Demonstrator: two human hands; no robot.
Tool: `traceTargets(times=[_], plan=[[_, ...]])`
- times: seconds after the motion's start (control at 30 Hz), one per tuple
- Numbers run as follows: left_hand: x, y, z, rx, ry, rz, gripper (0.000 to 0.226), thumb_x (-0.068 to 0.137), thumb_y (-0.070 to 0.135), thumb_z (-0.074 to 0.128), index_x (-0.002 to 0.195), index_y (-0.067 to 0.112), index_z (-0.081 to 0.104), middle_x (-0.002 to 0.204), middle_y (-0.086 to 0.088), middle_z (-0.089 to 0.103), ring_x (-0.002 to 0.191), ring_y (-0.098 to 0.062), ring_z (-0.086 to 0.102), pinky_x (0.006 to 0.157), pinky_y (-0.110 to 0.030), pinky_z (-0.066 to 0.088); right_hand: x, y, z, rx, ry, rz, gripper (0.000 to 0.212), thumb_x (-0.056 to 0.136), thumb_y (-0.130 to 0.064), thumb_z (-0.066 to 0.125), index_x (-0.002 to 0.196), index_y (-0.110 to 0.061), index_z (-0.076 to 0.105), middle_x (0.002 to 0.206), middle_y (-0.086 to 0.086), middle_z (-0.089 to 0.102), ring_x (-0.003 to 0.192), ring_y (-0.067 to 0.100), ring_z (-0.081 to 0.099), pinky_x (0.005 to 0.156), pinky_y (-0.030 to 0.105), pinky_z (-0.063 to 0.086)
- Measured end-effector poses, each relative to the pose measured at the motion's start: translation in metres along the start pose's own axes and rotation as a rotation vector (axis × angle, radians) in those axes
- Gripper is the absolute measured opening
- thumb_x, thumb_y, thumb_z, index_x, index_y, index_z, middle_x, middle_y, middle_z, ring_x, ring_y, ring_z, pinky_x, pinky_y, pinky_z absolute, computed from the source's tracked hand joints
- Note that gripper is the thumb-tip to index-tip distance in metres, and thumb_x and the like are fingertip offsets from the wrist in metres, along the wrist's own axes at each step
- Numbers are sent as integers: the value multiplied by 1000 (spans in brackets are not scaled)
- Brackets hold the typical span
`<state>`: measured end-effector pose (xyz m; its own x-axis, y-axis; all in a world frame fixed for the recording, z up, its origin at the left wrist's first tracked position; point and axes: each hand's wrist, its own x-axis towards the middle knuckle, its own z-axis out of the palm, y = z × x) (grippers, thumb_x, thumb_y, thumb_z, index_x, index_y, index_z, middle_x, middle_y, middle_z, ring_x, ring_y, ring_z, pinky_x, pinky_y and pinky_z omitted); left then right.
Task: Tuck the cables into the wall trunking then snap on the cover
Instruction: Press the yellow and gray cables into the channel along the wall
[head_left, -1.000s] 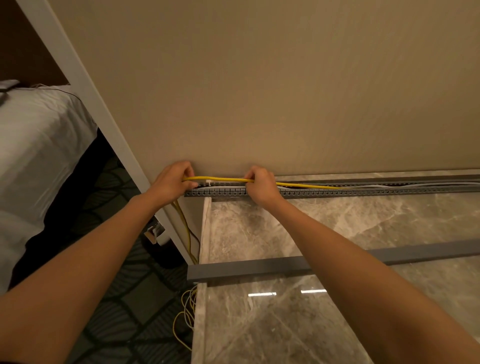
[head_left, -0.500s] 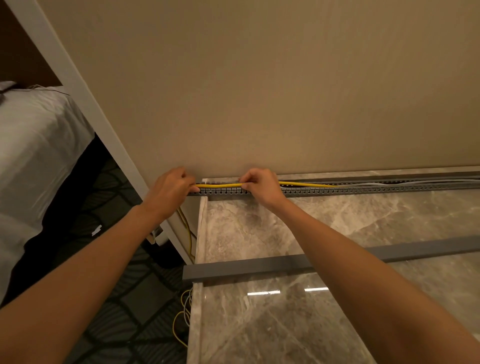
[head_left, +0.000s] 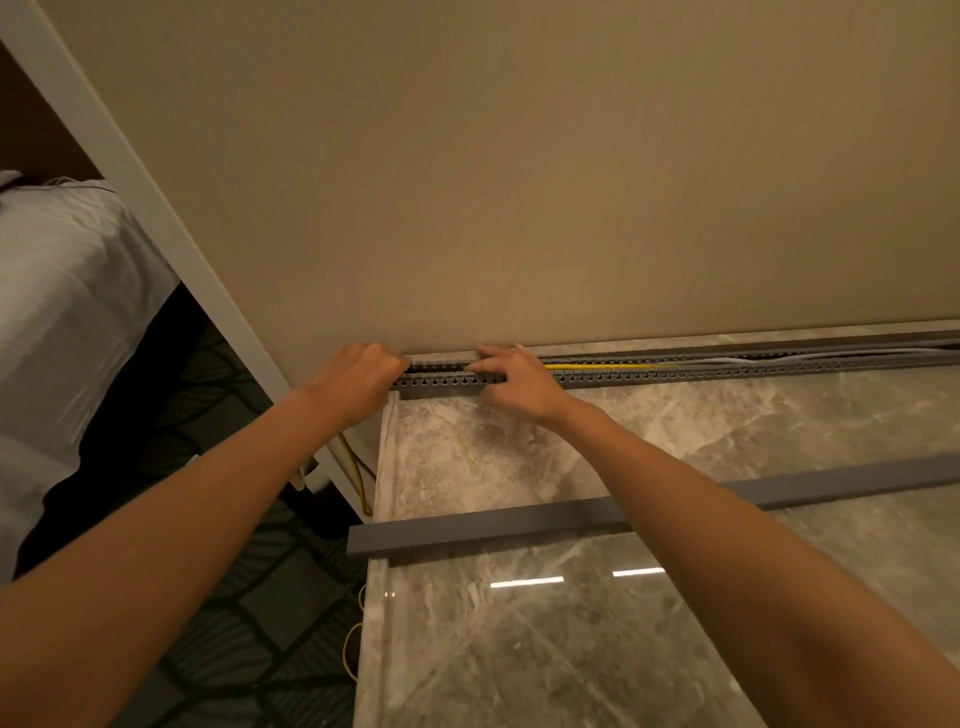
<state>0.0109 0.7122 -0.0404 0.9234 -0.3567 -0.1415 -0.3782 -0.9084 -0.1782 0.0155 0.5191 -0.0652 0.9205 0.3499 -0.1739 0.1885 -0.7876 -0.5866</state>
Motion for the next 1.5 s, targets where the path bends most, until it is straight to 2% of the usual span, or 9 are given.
traceTargets(times=[0.13,0.27,0.37,0.5,0.7,0.9,1.17,1.37,1.5], plan=[[4,12,-6,112,-78,-50,26,91,3,47,115,0,56,118,-21,61,108,-34,60,87,-37,49,-15,7,-10,34,111,-22,44,85,2,53,127,-7,59,147,13,44,137,26,38,113,28,27],[4,37,-16,156,-62,-108,29,92,9,47,120,4,52,123,-17,59,114,-34,57,91,-38,47,-32,45,-22,-180,284,11,36,88,-1,51,122,-3,62,123,18,55,121,31,46,104,32,35],[10,64,-19,148,3,-44,30,92,5,41,120,5,49,123,-18,57,114,-35,55,90,-39,45,-44,63,-31,-266,231,40,40,90,-1,50,129,-5,56,125,14,55,119,30,49,98,35,41],[24,101,-17,154,35,98,30,91,2,41,120,2,48,122,-19,58,111,-36,57,86,-42,47,-47,66,-35,-250,125,52,47,89,-3,52,136,-6,49,132,14,49,124,30,47,101,33,39],[41,114,-19,83,-1,-6,27,94,4,40,117,5,54,121,-19,59,112,-36,57,89,-42,46,-49,64,-46,-224,-26,77,58,87,-6,53,143,-8,37,143,12,39,132,28,39,105,32,37],[48,152,-38,96,-7,14,27,97,6,36,121,5,48,127,-17,53,119,-33,51,95,-41,42,-79,97,-67,-227,114,72,59,85,-4,54,142,-9,39,146,12,42,134,26,41,111,30,32],[89,250,-53,-100,64,62,24,91,-2,40,111,-1,52,121,-21,52,110,-39,54,84,-45,45,-109,183,-119,-344,146,122,51,84,-5,53,134,-4,48,136,15,52,122,32,52,106,36,40],[118,306,-45,-160,113,47,36,91,0,43,127,4,47,125,-19,45,114,-36,46,87,-45,44,-122,239,-138,-387,168,42,48,86,-4,51,134,-5,48,132,14,49,119,32,50,104,38,37],[128,326,-37,-205,152,20,44,87,-1,48,131,4,47,126,-18,52,116,-35,45,96,-42,40,-120,254,-142,-345,122,-4,54,85,-7,50,138,-9,41,137,12,44,127,30,42,111,37,29]])
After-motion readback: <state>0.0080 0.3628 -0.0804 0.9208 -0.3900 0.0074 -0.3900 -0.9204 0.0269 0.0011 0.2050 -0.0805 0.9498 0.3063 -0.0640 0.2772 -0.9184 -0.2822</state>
